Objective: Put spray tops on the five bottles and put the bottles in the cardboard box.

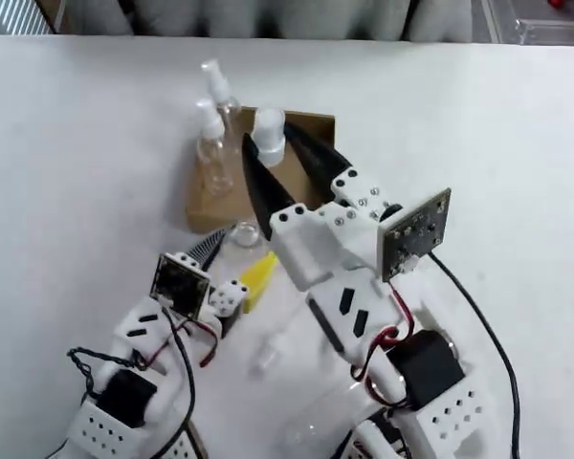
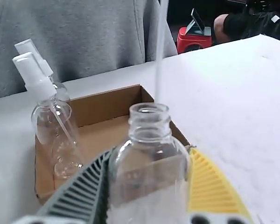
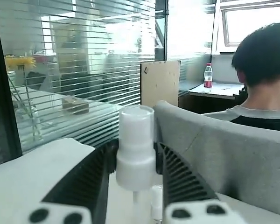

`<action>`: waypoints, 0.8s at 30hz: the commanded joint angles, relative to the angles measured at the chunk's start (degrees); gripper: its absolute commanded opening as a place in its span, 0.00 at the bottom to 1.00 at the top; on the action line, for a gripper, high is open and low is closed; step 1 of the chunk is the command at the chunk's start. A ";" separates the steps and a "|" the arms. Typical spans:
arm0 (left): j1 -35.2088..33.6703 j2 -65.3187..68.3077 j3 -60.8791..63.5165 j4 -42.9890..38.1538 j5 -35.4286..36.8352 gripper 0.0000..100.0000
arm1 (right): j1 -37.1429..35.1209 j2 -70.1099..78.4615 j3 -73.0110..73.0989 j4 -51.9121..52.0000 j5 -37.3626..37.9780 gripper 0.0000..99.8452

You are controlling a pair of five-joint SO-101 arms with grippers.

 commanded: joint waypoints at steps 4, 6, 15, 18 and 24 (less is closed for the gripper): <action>0.57 -0.84 -0.26 -1.85 -0.62 0.02 | 0.31 -0.57 -4.04 0.04 -0.79 0.01; 0.57 -0.84 -0.26 -1.85 -0.62 0.02 | -0.75 -0.66 -3.87 0.31 -0.79 0.01; -0.84 -0.84 -0.26 -1.85 -0.62 0.02 | -2.33 -0.75 -0.09 1.63 -0.88 0.01; -1.89 -0.84 -0.26 -1.85 -0.62 0.02 | -2.42 -0.75 1.14 1.63 -0.79 0.01; -1.80 -0.84 -0.26 -2.73 -0.62 0.02 | -2.42 -0.75 4.66 1.98 -0.88 0.01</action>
